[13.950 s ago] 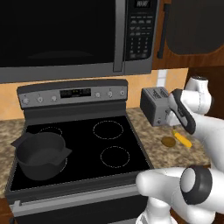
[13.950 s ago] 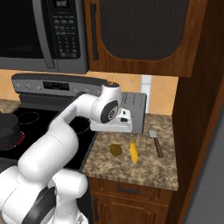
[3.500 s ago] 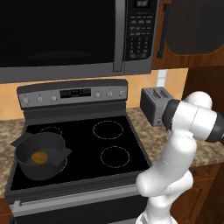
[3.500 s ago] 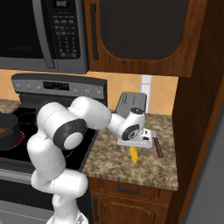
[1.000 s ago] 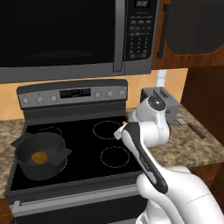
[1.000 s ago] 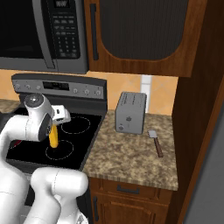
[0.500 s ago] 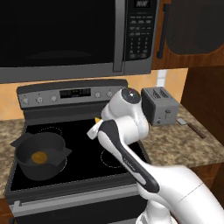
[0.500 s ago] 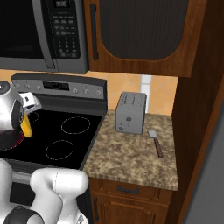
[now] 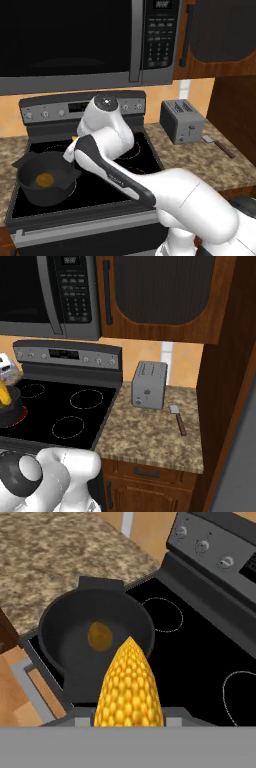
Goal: Put the avocado and corn in the pot. Retrieve the spatula and lightly stir the vegetables in the pot.
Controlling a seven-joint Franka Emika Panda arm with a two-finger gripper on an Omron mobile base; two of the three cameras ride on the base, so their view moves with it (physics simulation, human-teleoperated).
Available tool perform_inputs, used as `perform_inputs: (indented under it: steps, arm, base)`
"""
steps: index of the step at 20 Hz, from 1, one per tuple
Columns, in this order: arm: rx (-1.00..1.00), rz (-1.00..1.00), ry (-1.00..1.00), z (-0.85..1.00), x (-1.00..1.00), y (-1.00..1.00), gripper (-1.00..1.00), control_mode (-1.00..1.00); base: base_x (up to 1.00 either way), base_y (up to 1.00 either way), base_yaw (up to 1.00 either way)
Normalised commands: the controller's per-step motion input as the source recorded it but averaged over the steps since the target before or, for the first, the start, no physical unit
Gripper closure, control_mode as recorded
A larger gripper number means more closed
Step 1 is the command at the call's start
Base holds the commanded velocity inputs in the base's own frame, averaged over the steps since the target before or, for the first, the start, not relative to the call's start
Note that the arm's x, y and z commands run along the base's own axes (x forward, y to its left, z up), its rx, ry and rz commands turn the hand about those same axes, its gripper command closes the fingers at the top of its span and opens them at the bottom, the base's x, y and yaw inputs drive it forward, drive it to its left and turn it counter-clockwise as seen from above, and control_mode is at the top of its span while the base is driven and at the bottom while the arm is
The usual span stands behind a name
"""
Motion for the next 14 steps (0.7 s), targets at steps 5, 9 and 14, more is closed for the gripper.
perform_inputs:
  steps: [5,9,14]
  arm:
    - [-0.07,0.11,0.08,-0.14,0.13,1.00,1.00,-1.00]
    - [-0.09,0.10,0.06,-0.52,0.49,0.84,1.00,-1.00]
    - [-0.13,0.07,0.01,-0.68,0.52,0.71,1.00,-1.00]
  base:
    - [0.00,0.00,0.00]
    - [0.00,0.00,0.00]
    - [0.00,0.00,0.00]
